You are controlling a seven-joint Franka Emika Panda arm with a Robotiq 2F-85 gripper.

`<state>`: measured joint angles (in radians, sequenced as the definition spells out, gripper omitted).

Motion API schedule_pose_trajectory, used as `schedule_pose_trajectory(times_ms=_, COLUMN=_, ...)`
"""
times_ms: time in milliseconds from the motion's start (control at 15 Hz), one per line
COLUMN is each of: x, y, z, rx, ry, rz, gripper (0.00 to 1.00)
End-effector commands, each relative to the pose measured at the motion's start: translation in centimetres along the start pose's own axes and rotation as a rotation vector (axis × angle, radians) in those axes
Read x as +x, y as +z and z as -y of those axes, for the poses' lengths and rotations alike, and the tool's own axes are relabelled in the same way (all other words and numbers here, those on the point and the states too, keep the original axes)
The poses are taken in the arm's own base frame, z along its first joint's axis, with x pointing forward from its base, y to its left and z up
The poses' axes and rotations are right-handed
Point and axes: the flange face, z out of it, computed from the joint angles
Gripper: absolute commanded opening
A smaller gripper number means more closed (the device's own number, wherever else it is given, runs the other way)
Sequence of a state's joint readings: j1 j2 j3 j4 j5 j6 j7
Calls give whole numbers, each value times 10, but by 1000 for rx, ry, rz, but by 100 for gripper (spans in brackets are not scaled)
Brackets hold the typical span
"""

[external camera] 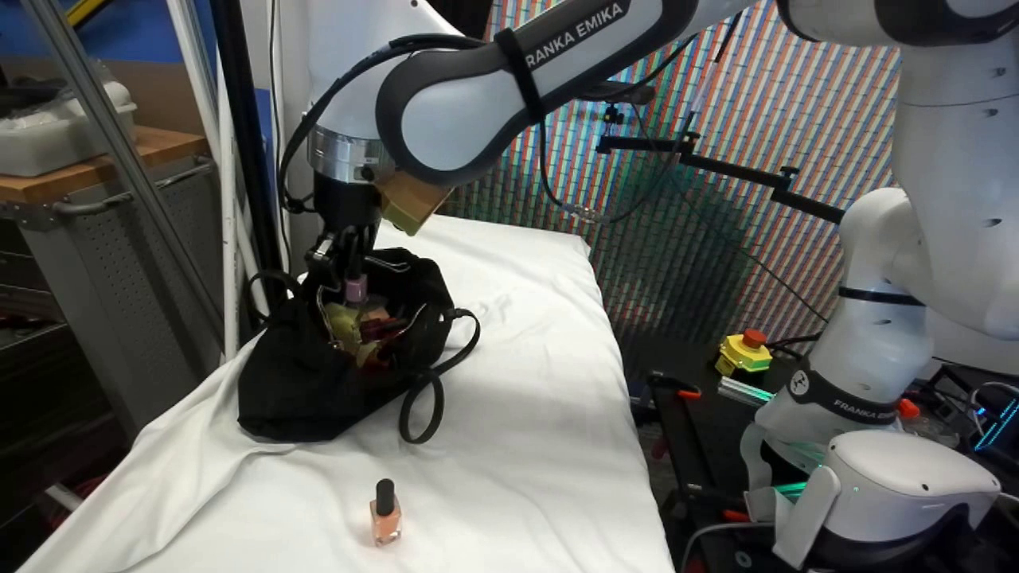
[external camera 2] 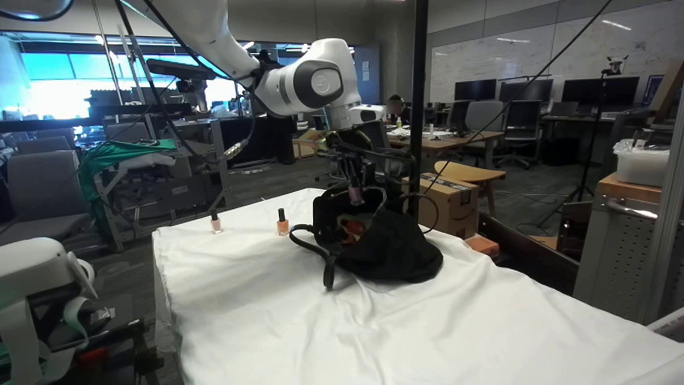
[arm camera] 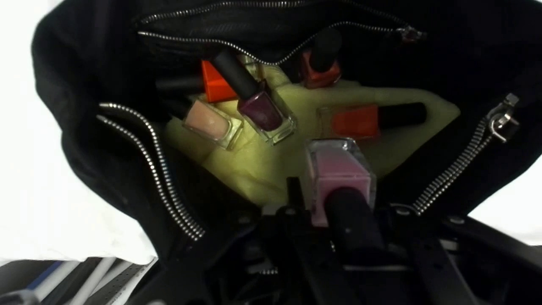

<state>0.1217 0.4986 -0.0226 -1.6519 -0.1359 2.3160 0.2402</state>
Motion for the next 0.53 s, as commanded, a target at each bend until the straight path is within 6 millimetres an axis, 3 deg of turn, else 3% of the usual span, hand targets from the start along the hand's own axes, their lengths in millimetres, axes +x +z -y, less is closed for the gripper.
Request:
schedule_pose_trajectory(times_ms=0, x=21, y=5, z=0, rx=-6, ry=17, rz=-14, gripper=76)
schedule_pose_trajectory(times_ms=200, x=24, y=8, z=1, rx=-7, ry=26, rz=-15, gripper=97)
schedule_pose_trajectory(times_ms=467, x=15, y=5, z=2, rx=-8, ry=22, rz=0, gripper=100)
